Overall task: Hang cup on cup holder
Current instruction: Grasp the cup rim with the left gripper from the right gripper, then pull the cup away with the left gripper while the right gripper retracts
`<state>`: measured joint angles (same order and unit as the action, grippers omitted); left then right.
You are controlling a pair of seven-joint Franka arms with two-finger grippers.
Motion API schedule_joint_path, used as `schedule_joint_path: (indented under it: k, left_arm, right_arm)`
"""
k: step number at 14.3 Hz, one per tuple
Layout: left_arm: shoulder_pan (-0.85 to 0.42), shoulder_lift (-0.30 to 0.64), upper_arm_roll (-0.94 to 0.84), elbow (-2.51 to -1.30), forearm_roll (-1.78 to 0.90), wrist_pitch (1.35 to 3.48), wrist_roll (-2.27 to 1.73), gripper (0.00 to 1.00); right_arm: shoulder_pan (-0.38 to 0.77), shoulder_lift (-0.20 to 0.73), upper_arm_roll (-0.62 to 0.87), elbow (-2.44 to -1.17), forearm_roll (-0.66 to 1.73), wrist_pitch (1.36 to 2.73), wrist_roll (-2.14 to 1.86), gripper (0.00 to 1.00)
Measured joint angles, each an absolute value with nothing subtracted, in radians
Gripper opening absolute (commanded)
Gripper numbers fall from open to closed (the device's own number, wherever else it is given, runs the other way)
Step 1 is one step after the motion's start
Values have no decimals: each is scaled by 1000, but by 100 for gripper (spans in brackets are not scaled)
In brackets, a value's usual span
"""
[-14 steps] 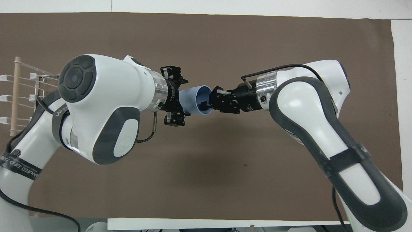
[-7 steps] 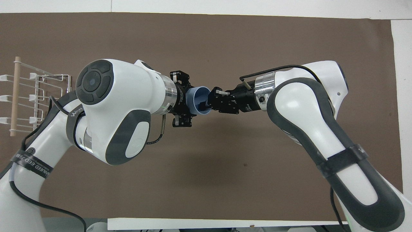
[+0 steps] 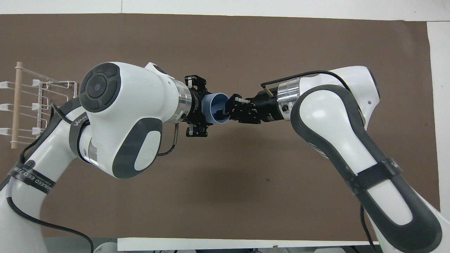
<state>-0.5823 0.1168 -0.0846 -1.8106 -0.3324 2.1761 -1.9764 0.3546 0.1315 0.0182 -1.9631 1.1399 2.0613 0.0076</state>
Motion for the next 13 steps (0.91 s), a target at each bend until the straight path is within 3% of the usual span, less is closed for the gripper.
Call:
schedule_joint_path:
  k: [6, 13]
  left_arm:
    - [-438, 116, -67, -1750, -135, 2028, -1888, 0]
    - [-401, 122, -69, -1759, 458, 1899, -1855, 0]
  right_arm:
    - [331, 123, 8, -1953, 1115, 2063, 8, 100]
    - [123, 14, -2, -1949, 480, 1972, 8, 100]
